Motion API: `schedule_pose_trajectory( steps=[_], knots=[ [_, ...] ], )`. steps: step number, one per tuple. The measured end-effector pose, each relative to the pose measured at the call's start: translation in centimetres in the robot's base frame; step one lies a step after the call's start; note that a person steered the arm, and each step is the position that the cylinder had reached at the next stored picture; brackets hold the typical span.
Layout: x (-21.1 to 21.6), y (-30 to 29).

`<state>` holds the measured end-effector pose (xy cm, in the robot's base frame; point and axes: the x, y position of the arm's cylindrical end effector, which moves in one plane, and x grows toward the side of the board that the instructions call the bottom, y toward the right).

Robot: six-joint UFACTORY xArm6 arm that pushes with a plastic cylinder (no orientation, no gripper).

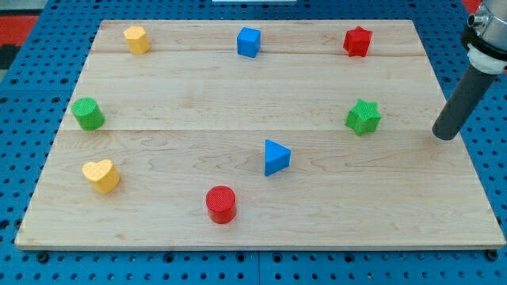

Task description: Push blue cube towards blue triangle

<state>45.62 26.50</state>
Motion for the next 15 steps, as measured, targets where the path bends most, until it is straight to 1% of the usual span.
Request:
schedule_pose_trajectory(
  steps=[1,3,4,5,6,7,8,9,10,11,12,13,14,15],
  knots=[
    [0.1,-0.5],
    [2.8,-8.9],
    [3.2,-8.1],
    [1.6,0.3],
    [-1.4,6.7],
    [-1.5,6.8],
    [-1.8,4.1],
    [-7.3,5.5],
    [-10.8,-0.2],
    [-10.3,-7.8],
    [-12.4,-13.6],
    [-16.3,-17.0],
    [-21.6,-20.7],
    [-24.6,-25.0]
  ],
)
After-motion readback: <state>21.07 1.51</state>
